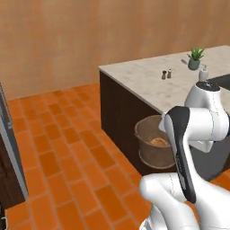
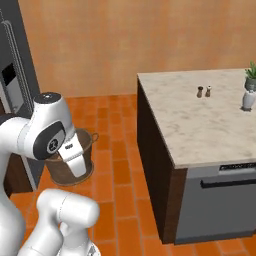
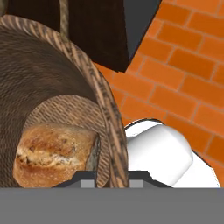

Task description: Open the cabinet, pick up the bread from the cabinet and place it in the basket. Then move the basket to the dining counter.

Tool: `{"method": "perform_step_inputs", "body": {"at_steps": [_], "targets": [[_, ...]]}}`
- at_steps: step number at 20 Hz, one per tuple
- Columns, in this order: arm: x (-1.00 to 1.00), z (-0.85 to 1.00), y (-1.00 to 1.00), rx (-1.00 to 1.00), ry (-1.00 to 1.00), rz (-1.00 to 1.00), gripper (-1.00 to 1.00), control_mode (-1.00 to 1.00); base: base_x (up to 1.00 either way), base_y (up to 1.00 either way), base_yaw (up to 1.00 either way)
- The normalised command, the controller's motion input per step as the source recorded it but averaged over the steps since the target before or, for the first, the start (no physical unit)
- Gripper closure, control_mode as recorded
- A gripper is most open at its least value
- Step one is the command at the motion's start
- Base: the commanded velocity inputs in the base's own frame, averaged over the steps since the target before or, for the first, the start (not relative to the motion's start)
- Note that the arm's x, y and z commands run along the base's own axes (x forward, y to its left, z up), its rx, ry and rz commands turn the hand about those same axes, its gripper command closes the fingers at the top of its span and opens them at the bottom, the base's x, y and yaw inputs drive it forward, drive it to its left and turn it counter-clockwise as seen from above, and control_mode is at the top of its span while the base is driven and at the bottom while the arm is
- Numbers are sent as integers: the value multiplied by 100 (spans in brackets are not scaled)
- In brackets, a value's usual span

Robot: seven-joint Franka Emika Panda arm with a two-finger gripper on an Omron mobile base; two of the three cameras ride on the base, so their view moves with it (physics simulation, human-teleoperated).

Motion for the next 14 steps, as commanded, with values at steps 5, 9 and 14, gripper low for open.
{"method": "perform_step_inputs", "body": {"at_steps": [5,9,14], "targets": [[0,0,0,0,0,0,100,100,100,-8,23],[0,0,0,0,0,0,100,100,92,-4,12],[0,0,0,0,0,0,100,100,68,3,-23]]}}
